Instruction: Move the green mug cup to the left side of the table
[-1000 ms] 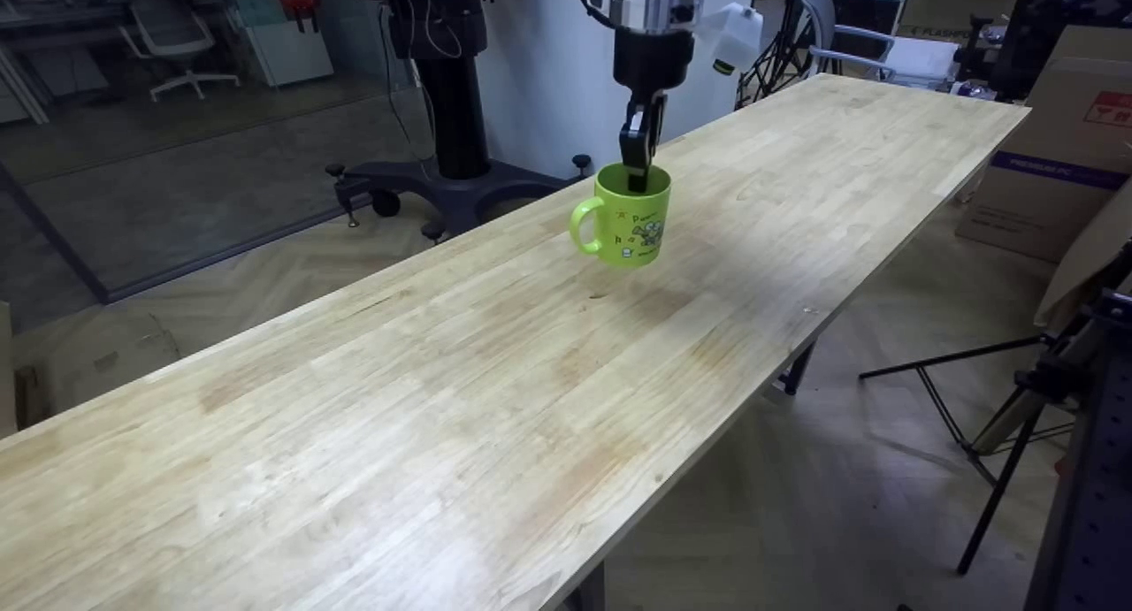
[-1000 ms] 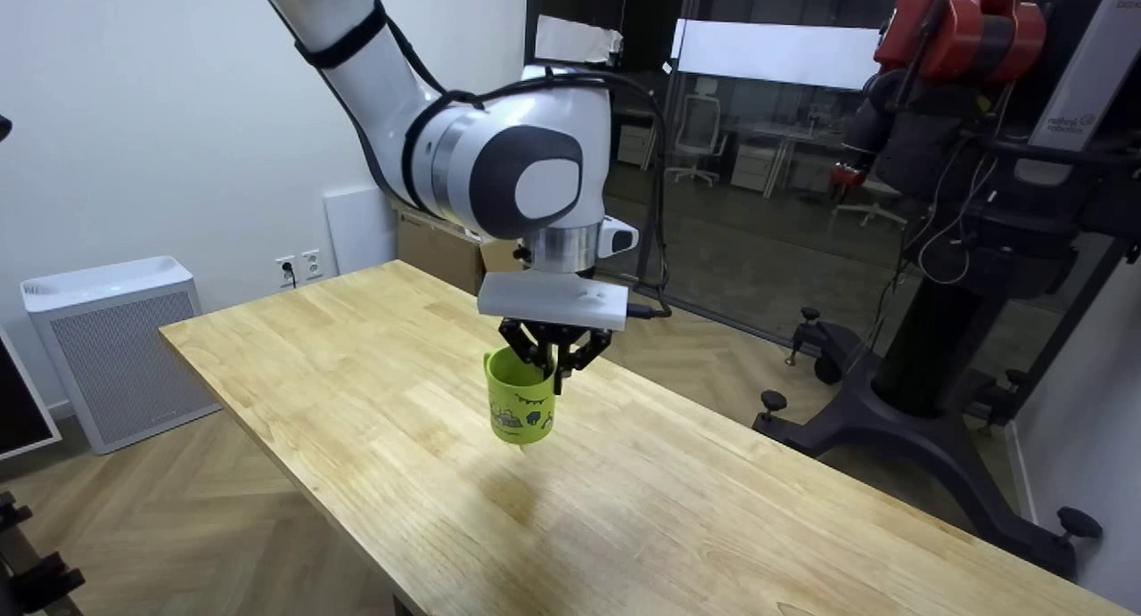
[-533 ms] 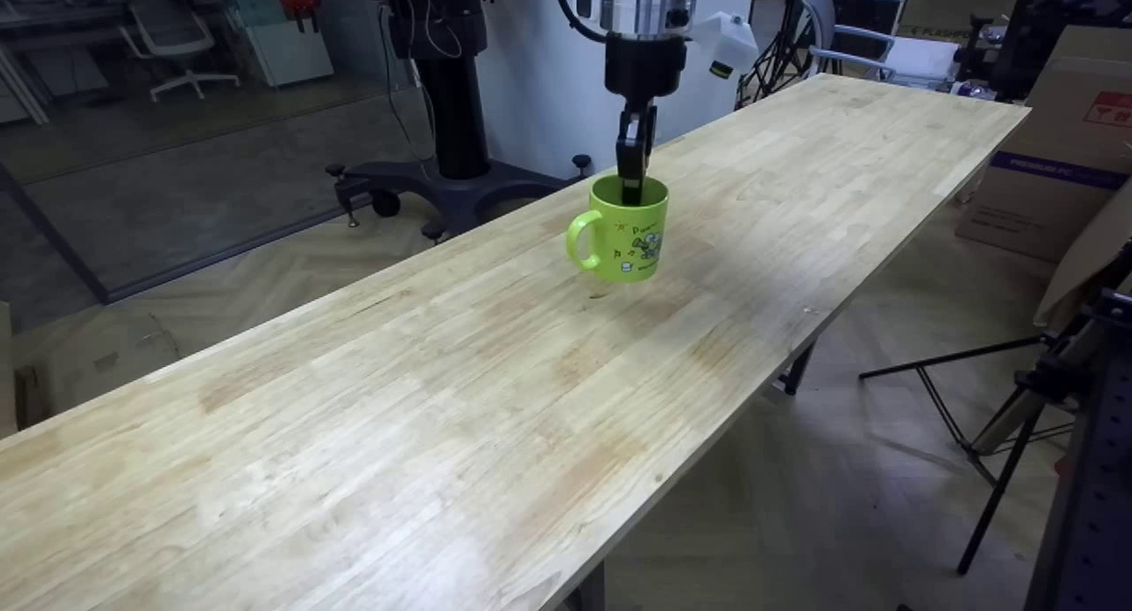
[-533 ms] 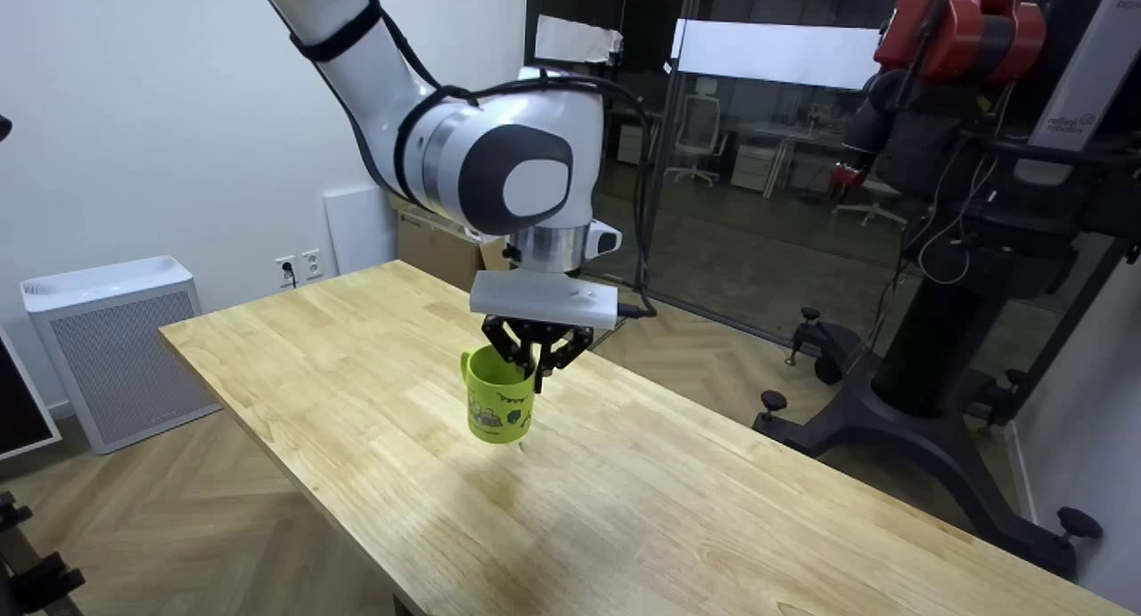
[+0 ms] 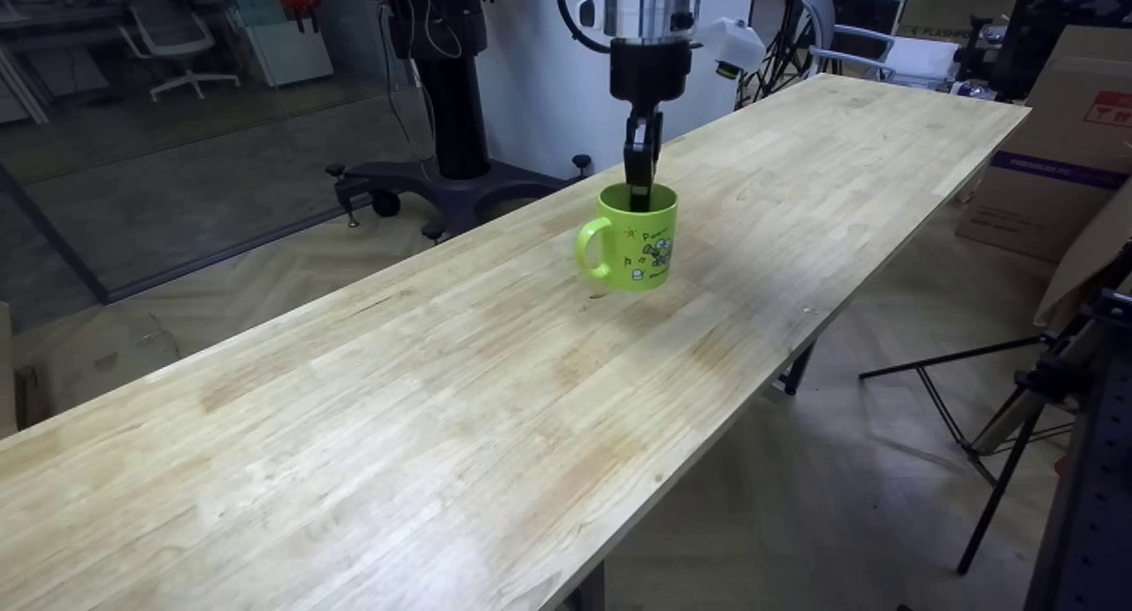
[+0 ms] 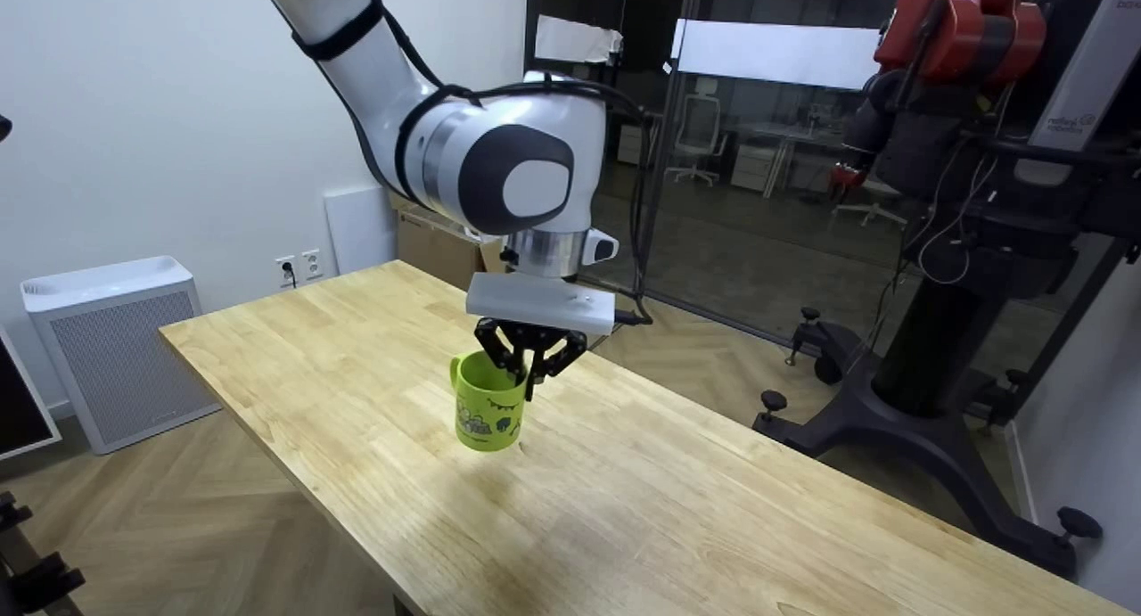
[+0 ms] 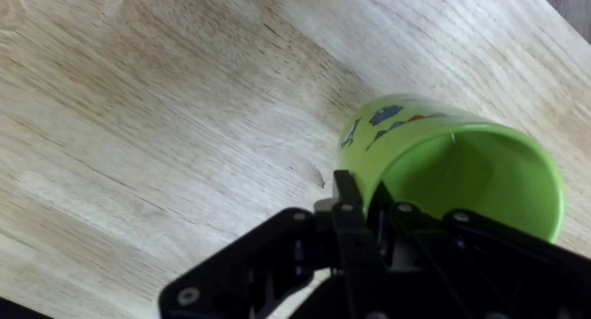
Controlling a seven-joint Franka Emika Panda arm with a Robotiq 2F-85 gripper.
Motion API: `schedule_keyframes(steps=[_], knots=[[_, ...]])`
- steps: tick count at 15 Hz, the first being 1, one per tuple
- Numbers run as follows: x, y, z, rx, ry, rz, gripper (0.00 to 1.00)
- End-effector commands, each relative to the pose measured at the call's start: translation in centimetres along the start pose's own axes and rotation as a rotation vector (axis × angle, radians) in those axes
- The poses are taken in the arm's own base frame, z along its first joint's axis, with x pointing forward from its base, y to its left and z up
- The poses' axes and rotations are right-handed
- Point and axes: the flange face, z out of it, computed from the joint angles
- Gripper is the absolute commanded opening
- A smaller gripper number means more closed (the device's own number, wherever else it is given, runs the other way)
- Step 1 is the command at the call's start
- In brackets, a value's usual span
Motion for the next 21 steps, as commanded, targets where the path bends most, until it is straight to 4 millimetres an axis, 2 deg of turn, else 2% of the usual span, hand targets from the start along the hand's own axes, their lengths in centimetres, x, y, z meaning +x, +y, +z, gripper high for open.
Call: schedule_keyframes(steps=[1,5,6,7,12,13,14,21], knots=[[0.1,0.3,-1.4,0.015,0.001,-0.001,0.03],[-0.1,0.3,-1.4,0.019,0.001,-0.002,0.03],[-0.1,0.0,0.1,0.009,-0.01,-0.002,0.03],[-0.2,0.0,0.2,0.01,-0.012,-0.002,0.1],[-0.3,-0.1,1.0,0.019,-0.022,-0.003,0.1],[-0.3,-0.1,1.0,0.019,-0.022,-0.003,0.03],[0.0,-0.1,0.9,0.007,-0.016,-0.005,0.03],[2.9,6.0,0.6,-0.024,0.018,0.123,0.03]])
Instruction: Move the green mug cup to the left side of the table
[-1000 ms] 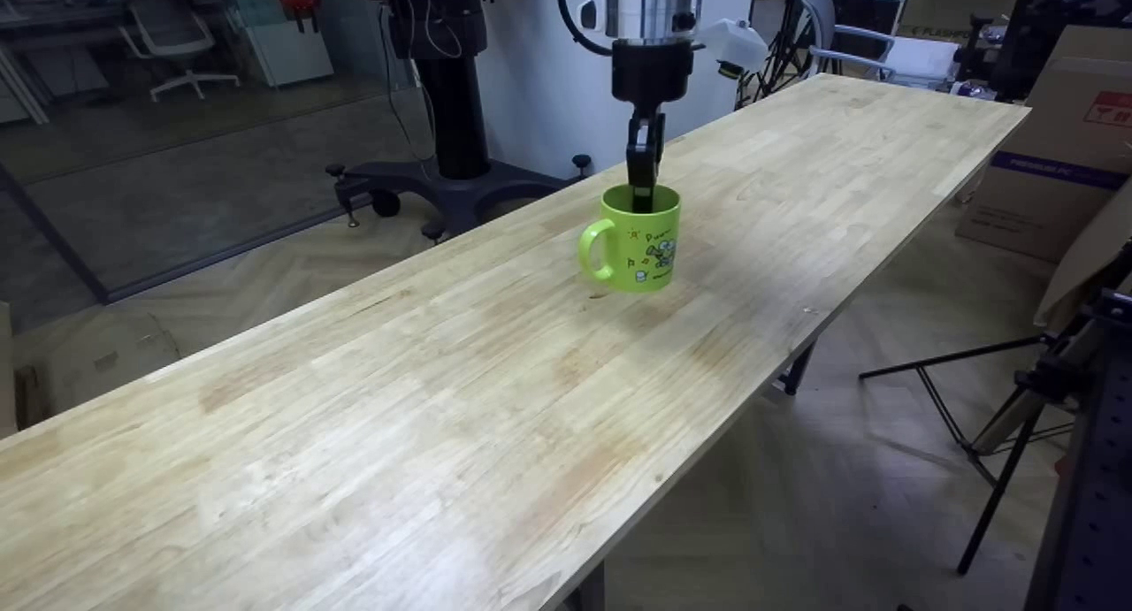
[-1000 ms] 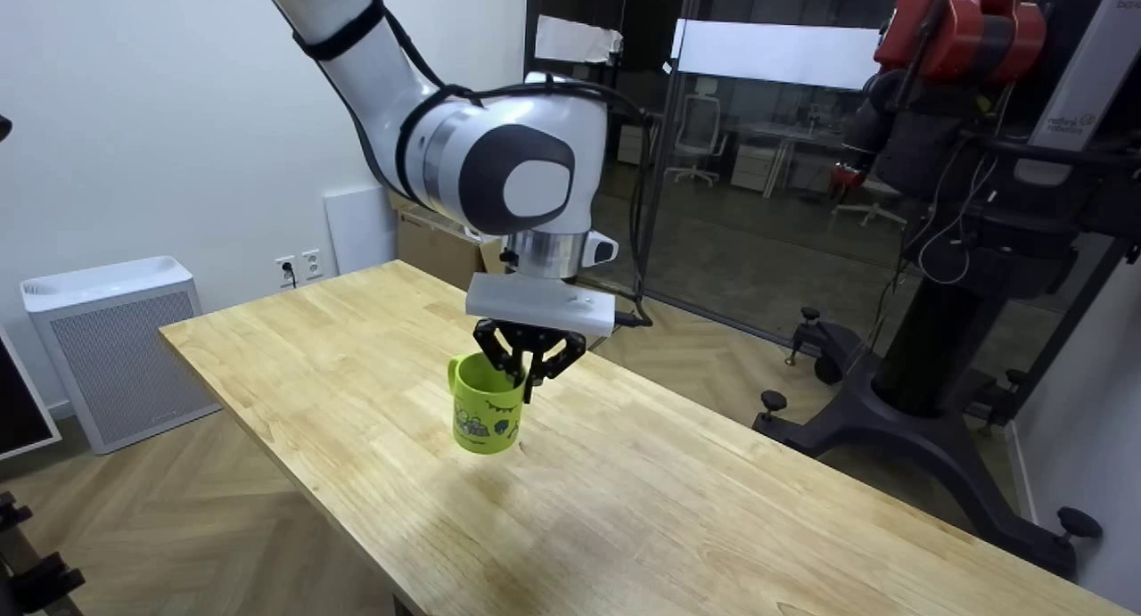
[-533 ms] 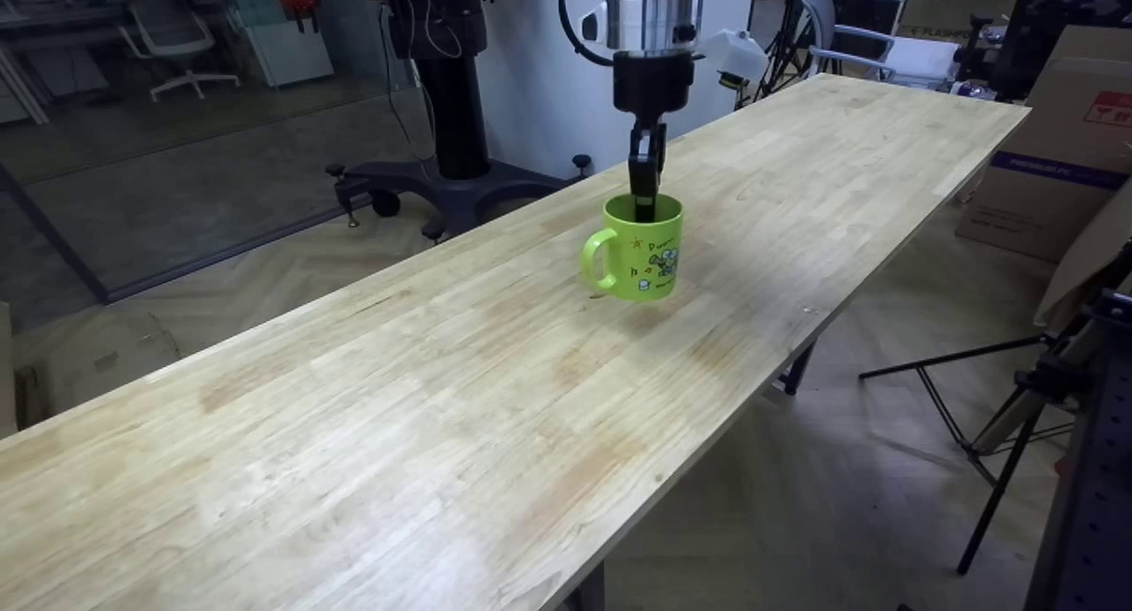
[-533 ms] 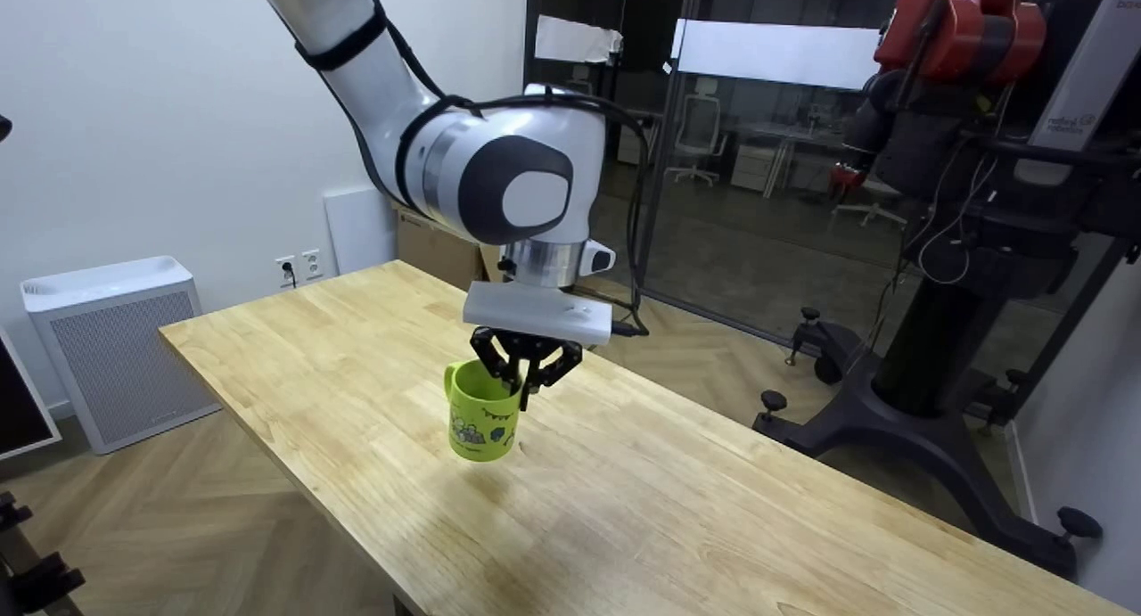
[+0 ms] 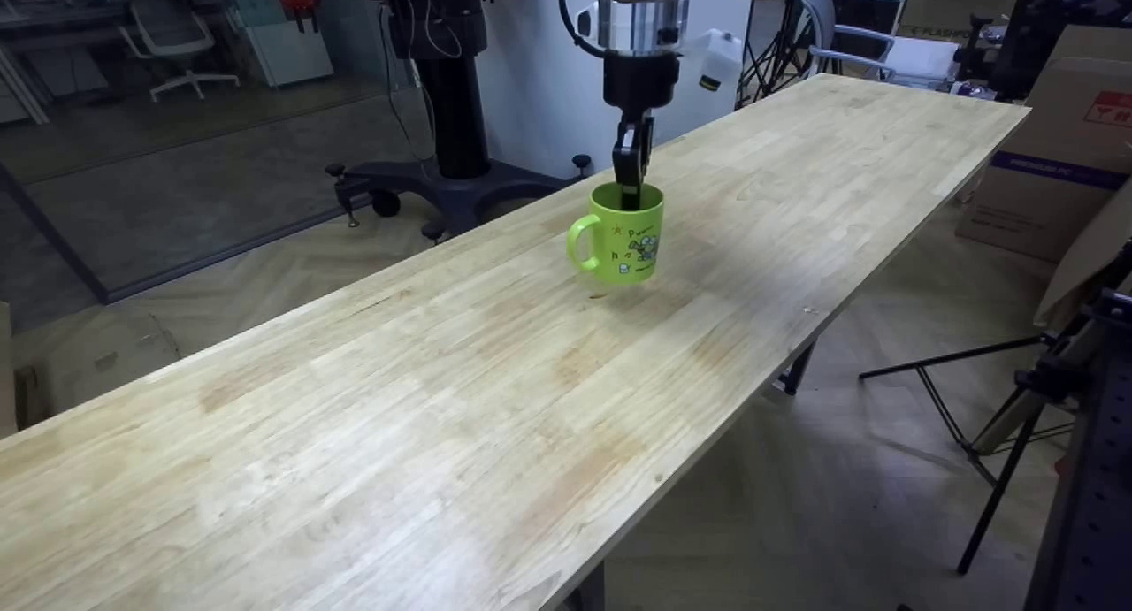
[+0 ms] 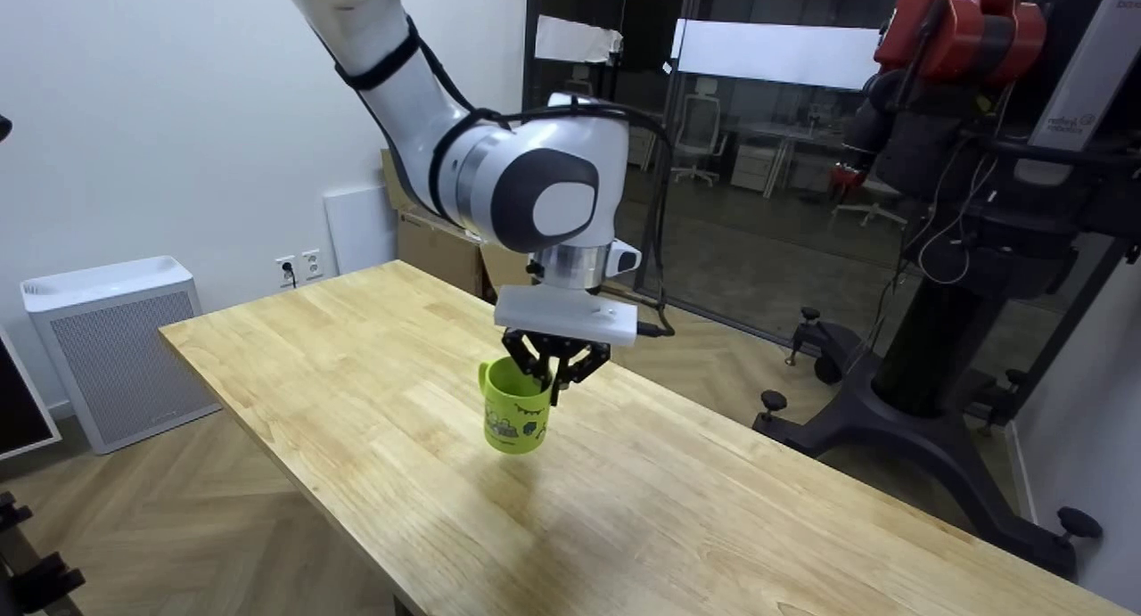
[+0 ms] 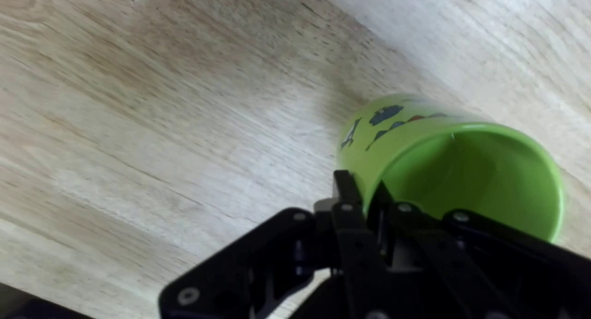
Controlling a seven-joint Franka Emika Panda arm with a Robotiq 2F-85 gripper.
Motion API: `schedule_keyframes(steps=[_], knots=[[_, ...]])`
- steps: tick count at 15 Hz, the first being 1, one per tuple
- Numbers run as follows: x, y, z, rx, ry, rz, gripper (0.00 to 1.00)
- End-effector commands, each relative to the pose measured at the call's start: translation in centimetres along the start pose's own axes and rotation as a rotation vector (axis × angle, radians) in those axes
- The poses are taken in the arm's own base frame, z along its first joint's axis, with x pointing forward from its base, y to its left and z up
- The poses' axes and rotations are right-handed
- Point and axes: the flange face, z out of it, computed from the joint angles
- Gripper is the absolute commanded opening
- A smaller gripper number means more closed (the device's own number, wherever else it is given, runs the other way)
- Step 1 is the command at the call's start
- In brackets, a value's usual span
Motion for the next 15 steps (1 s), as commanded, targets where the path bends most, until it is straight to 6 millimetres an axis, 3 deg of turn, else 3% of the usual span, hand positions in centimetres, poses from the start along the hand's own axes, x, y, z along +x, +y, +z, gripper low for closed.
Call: schedule_keyframes(steps=[1,8,15], knots=[[2.2,3.6,-0.7,0.004,-0.006,0.088,0.03],[3.9,7.8,0.8,0.019,-0.08,0.216,0.03],[5.9,9.6,3.7,-0.037,-0.032,0.341,0.03]])
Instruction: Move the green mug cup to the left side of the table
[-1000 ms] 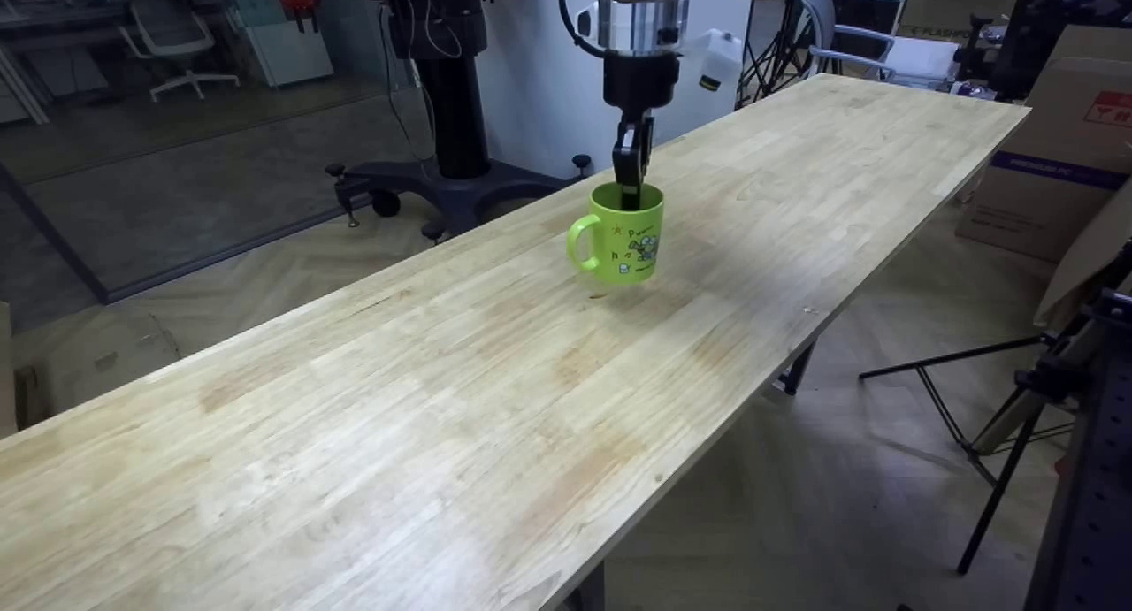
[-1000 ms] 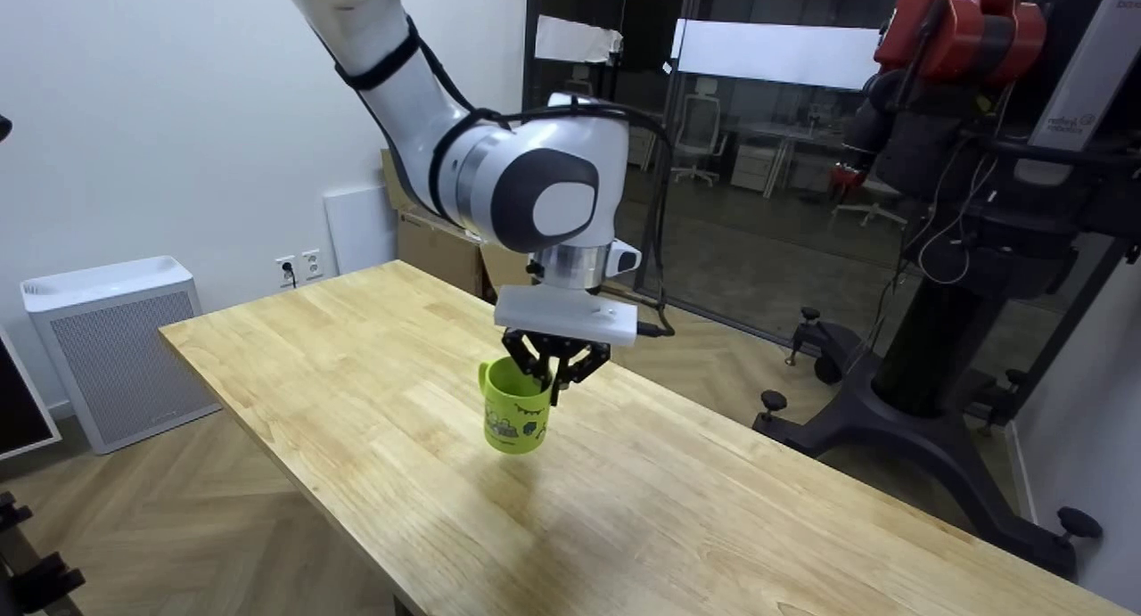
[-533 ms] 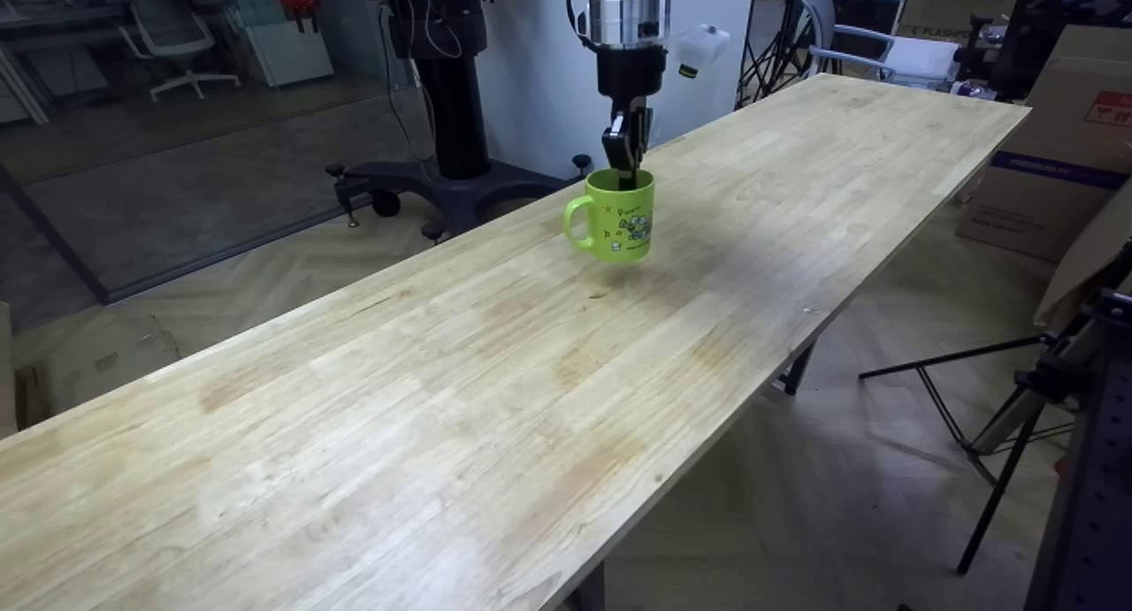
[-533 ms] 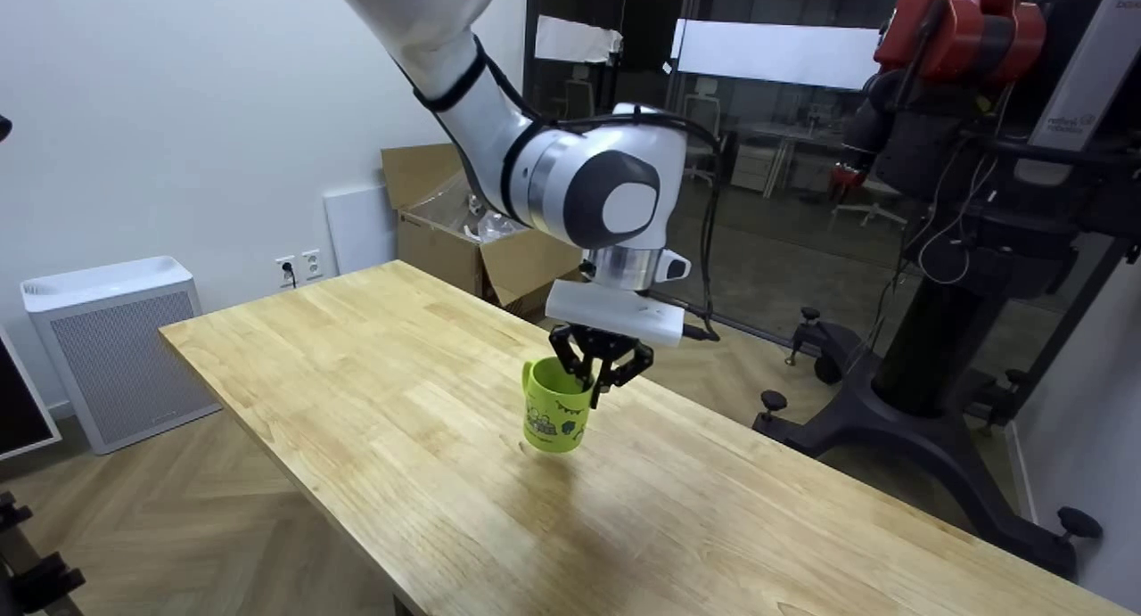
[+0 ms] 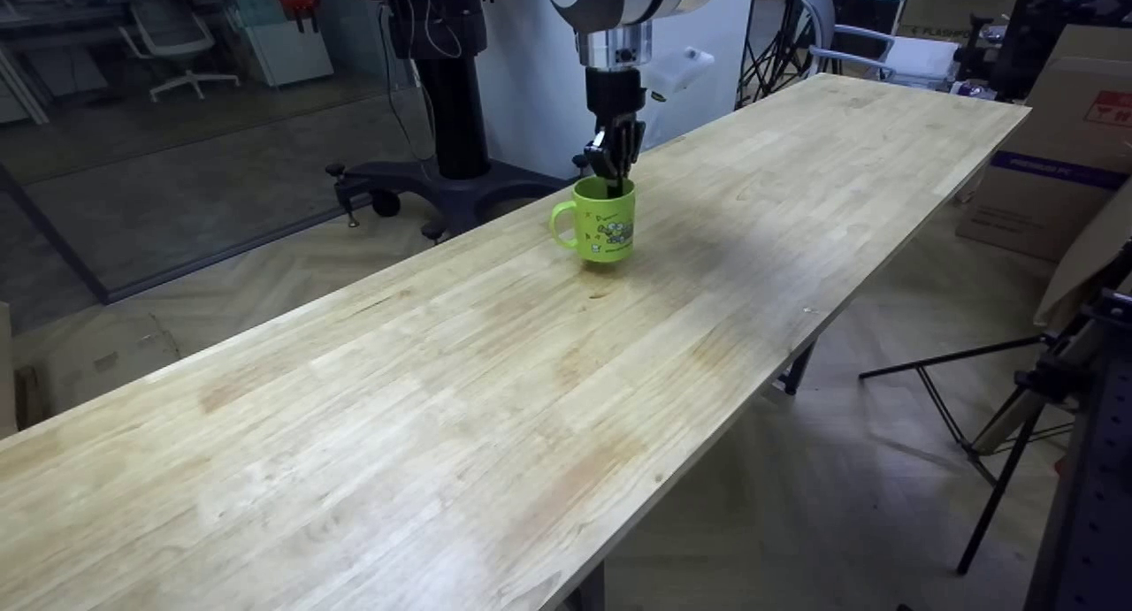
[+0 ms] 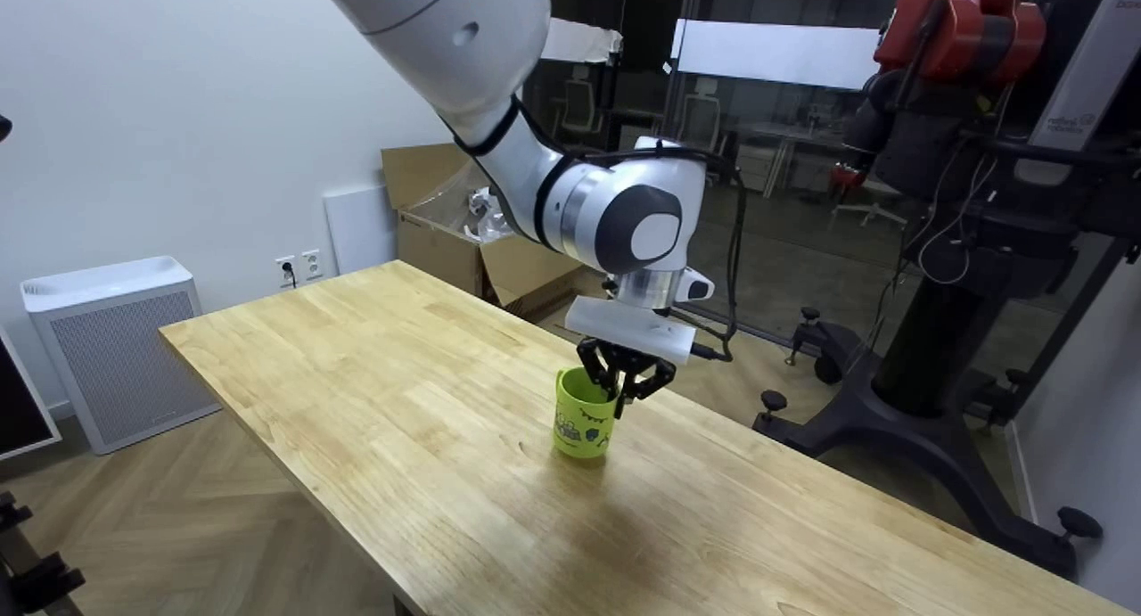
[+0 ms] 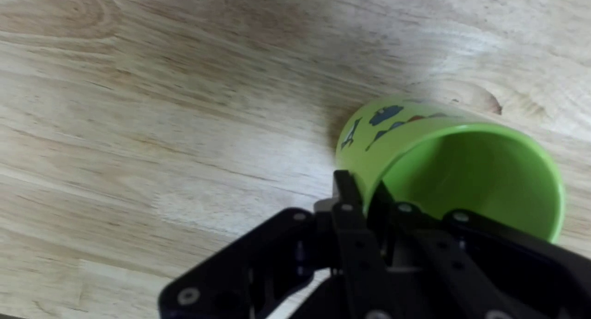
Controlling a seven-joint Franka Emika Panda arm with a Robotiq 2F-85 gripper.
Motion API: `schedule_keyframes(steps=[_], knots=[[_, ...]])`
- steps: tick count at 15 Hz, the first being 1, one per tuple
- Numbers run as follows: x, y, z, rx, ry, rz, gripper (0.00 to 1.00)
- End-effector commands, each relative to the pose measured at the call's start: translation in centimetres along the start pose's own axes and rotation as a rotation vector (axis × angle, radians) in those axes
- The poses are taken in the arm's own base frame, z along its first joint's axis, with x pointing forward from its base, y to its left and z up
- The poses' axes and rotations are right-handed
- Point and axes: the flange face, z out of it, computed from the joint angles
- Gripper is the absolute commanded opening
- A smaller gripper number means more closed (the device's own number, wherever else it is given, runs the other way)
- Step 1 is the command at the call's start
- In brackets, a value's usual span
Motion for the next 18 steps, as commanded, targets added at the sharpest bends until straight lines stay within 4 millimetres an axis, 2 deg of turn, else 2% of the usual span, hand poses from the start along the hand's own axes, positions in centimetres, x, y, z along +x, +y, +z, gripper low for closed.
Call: schedule_keyframes(steps=[1,8,9,14,18], knots=[[2.0,0.5,0.3,-0.023,0.02,0.07,0.03],[2.9,0.8,1.0,-0.019,0.02,0.104,0.03],[2.9,0.8,1.0,-0.021,0.02,0.108,0.31],[3.3,0.7,-0.1,-0.035,0.04,0.126,0.62],[3.2,-0.2,-1.2,-0.032,0.053,0.126,0.88]])
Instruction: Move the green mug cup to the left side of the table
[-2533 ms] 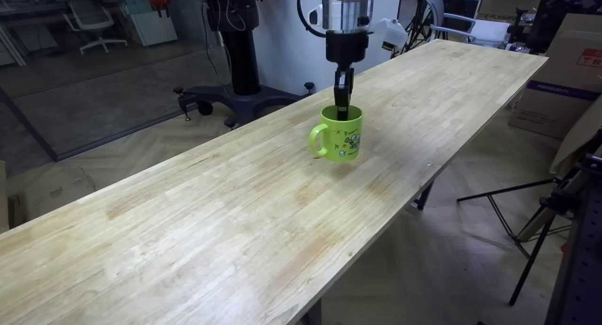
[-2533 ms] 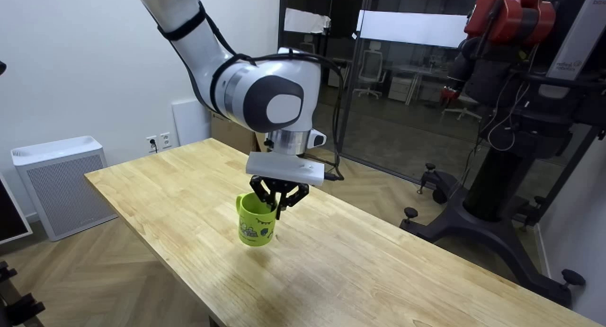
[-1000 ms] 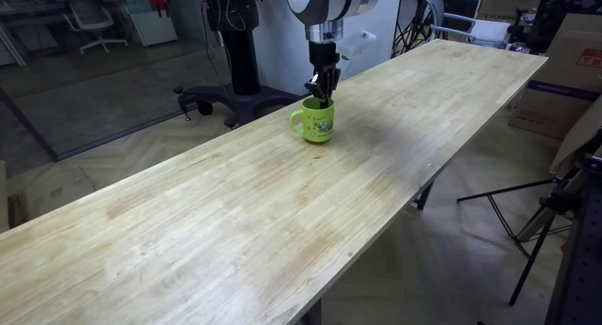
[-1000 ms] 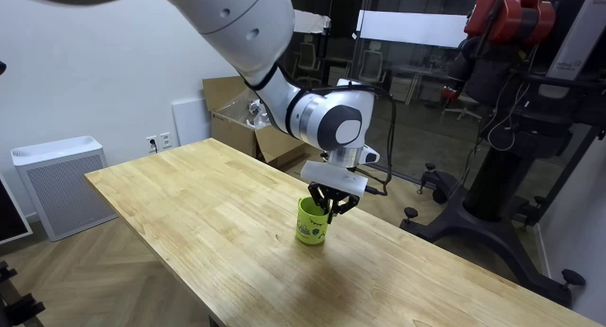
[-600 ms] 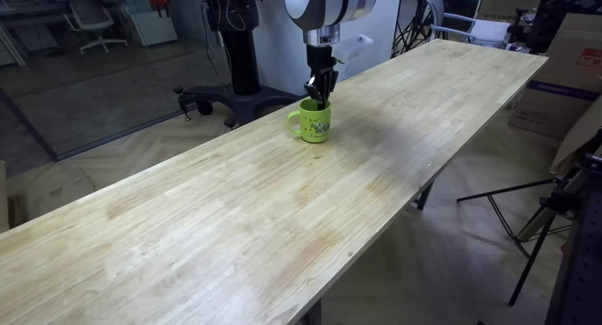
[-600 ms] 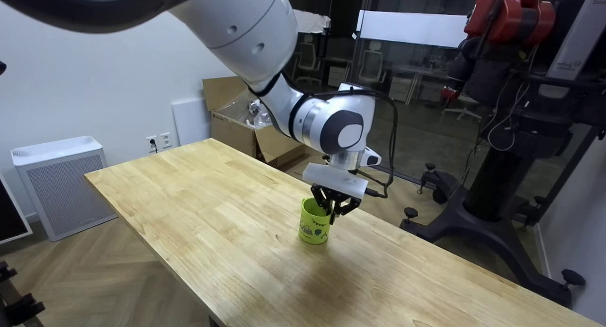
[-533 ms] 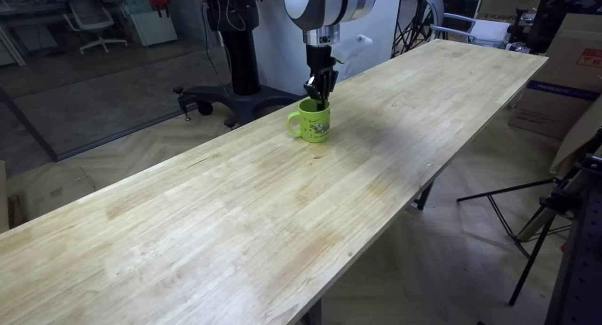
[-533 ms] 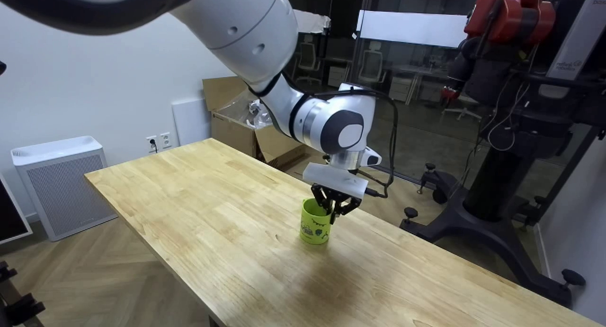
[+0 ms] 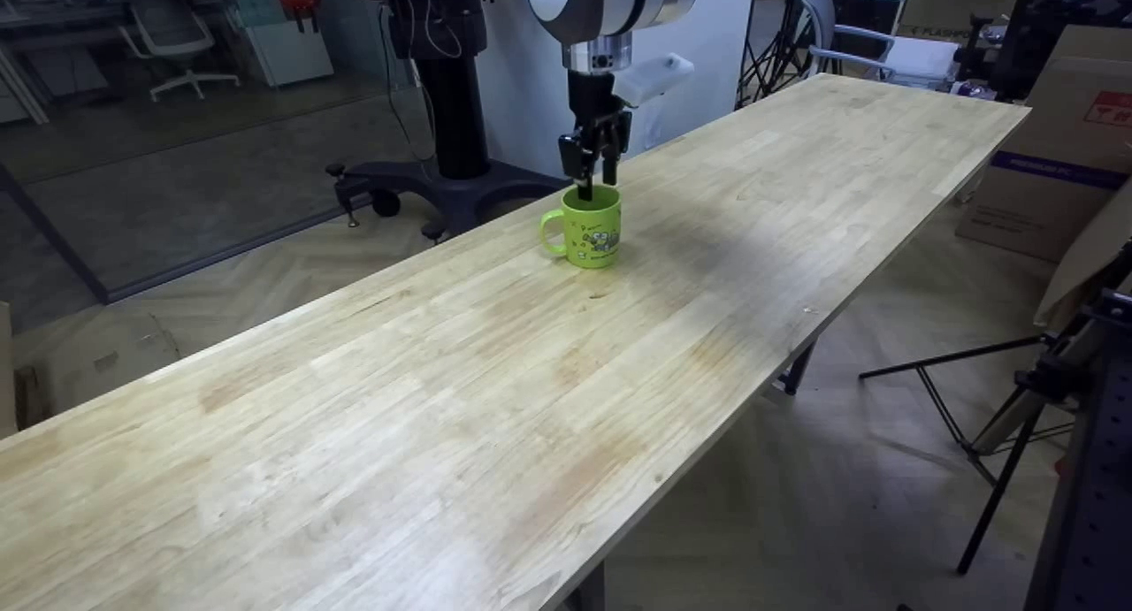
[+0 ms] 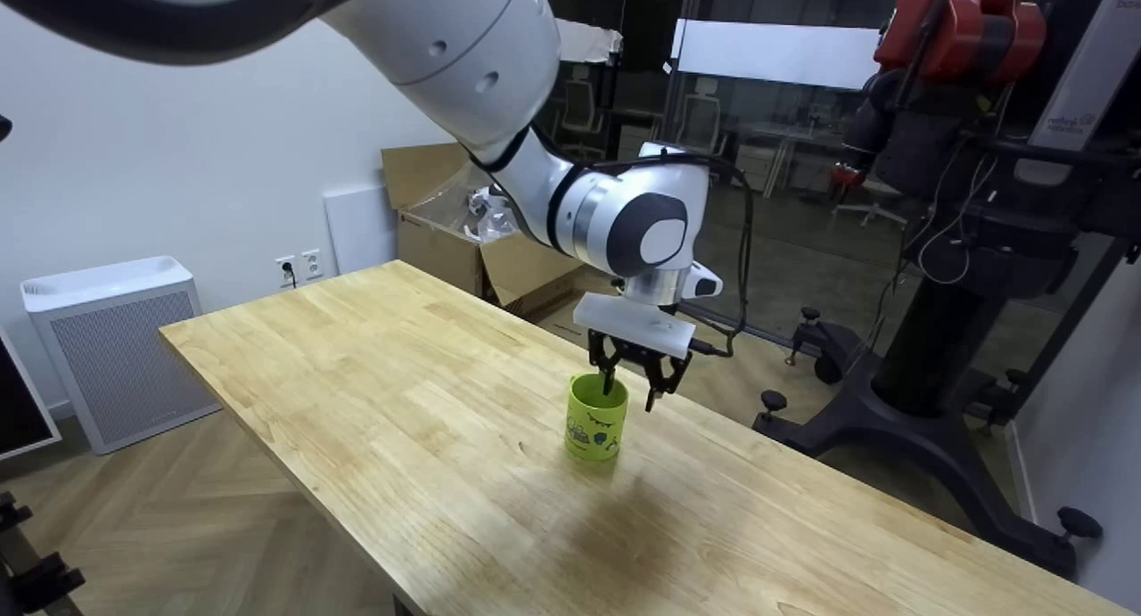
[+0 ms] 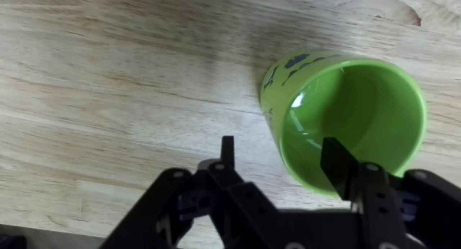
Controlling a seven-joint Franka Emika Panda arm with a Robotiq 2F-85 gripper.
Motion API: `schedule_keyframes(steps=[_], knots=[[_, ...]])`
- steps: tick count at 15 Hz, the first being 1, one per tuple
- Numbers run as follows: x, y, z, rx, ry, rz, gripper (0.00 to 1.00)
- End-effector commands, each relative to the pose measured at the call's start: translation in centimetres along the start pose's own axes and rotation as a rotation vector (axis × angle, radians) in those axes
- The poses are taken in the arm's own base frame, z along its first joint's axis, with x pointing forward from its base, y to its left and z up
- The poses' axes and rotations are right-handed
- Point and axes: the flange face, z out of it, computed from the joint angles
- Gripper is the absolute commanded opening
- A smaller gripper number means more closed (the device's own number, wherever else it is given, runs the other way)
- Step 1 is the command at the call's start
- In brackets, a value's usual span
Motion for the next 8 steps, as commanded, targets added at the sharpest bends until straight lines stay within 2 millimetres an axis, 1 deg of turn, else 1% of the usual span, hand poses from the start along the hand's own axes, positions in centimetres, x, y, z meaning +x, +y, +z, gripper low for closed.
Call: schedule_keyframes(steps=[1,3,6,7,8], knots=[[0.1,-1.0,-1.9,-0.008,0.006,0.028,0.96],[0.0,-1.7,-2.8,-0.007,0.013,0.023,1.0],[-0.6,-3.1,-4.3,0.003,0.021,0.01,1.0],[0.4,-1.9,-2.6,-0.002,0.021,-0.014,1.0],[0.3,-2.4,-3.1,0.0,0.02,-0.018,1.0]])
